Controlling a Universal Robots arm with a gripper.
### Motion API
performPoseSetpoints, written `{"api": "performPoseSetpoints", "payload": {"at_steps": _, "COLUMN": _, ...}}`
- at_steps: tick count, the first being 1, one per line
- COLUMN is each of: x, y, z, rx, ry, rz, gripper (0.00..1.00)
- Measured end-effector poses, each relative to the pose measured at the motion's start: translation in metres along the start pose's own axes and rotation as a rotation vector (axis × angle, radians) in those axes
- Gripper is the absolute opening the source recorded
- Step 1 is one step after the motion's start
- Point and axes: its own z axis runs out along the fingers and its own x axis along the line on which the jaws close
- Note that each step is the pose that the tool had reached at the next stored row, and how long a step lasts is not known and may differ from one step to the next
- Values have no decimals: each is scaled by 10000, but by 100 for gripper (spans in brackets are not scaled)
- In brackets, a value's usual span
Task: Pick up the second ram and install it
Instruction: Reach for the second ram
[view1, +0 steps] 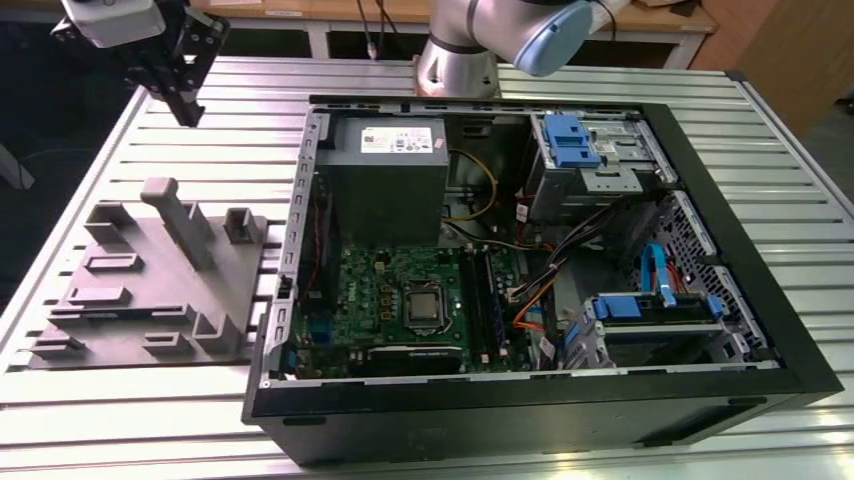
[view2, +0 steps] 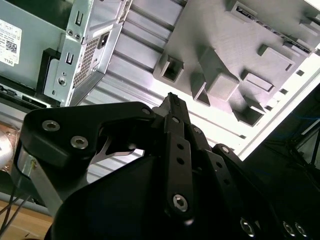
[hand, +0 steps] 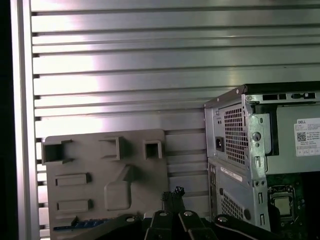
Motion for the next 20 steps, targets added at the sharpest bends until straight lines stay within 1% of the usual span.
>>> {"api": "performPoseSetpoints", "payload": {"at_steps": 13, "x": 128, "y": -10, "z": 1, "rx": 0, "ry": -1, "rz": -1, "gripper": 10}}
{"api": "performPoseSetpoints", "payload": {"at_steps": 20, "x": 223, "y": -17, "z": -3, "rx": -1, "ry": -12, "rz": 0, "gripper": 10}}
